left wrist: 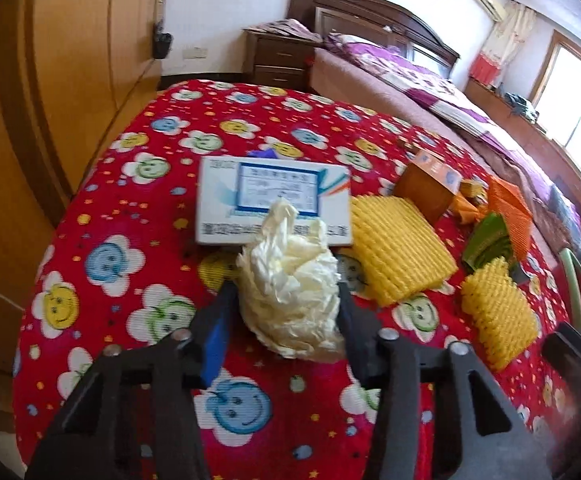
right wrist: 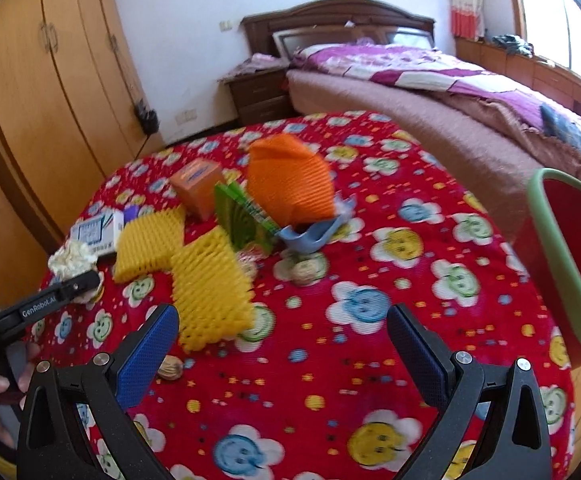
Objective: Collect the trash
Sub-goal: 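Grasp the crumpled white plastic bag with the left tool while the right tool grasps a yellow foam net, then carry the white bag and yellow foam net over the green-rimmed red bucket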
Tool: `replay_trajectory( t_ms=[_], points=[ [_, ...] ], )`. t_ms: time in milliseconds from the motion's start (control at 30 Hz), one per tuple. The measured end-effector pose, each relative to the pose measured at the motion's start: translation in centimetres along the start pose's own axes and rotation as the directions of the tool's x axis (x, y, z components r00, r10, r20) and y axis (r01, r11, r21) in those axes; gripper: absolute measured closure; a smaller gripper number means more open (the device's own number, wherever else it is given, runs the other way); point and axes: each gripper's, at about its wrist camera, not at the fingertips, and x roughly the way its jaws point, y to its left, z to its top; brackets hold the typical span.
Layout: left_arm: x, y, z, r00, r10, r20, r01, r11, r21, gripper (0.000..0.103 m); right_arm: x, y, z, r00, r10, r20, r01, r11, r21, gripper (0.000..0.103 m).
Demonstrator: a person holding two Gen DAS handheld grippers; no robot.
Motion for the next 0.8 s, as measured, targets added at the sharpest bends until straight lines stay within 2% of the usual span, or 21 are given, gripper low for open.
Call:
replay_trajectory(
  t_ms=[67, 133, 167, 300, 333, 367, 433, 500, 533, 800],
  points=[
    [0.1, -0.2, 0.0, 1.0, -0.001, 0.005, 0.001, 1.0, 0.012, 0.063, 0.4, 0.6, 0.0, 1.0, -0.004, -0.006, 0.004, 1.0, -0.007, 0.005],
    [0.1, -0.4, -0.1, 1.0, -0.02, 0.007, 0.02, 1.0, 0.015, 0.068, 0.8, 0.9, 0.0, 1.0, 0.002, -0.013, -0.002, 1.0, -0.011, 0.022],
    [0.1, -0.5, -0.1, 1.0, -0.031, 0.008, 0.031, 0.999, 0.014, 0.07, 1.0, 1.0, 0.1, 1.0, 0.008, -0.025, -0.008, 1.0, -0.012, 0.026],
    [-0.4, -0.5, -0.1, 0.999, -0.039, 0.016, 0.039, 0.999, 0.009, 0.072, 1.8, 1.2, 0.0, 0.997, 0.042, -0.062, -0.042, 0.999, -0.008, 0.062],
    [-0.6, -0.3, -0.1, 0.999, -0.043, 0.017, 0.043, 0.999, 0.006, 0.072, 1.8, 1.2, -0.1, 0.996, 0.054, -0.067, -0.055, 0.998, -0.011, 0.069],
    [-0.9, -0.3, -0.1, 0.999, -0.045, 0.021, 0.045, 0.999, 0.002, 0.073, 1.8, 1.2, -0.3, 0.995, 0.065, -0.071, -0.066, 0.998, -0.013, 0.071],
    [-1.5, -0.3, -0.2, 0.998, -0.046, 0.03, 0.046, 0.999, -0.001, 0.073, 1.7, 1.2, -0.3, 0.994, 0.083, -0.071, -0.083, 0.997, -0.006, 0.086],
    [-2.3, -0.5, -0.2, 0.998, -0.049, 0.042, 0.049, 0.999, 0.0, 0.073, 1.0, 1.0, -0.5, 0.993, 0.104, -0.056, -0.104, 0.995, 0.004, 0.089],
    [-2.8, -0.7, -0.3, 0.997, -0.054, 0.05, 0.054, 0.999, 0.002, 0.073, 0.7, 1.0, -0.5, 0.993, 0.109, -0.047, -0.109, 0.994, 0.003, 0.095],
    [-5.0, -2.1, -0.7, 0.995, -0.075, 0.073, 0.075, 0.997, -0.001, 0.073, -2.8, 0.3, -0.3, 0.989, 0.141, 0.043, -0.141, 0.99, 0.001, 0.098]
  ],
)
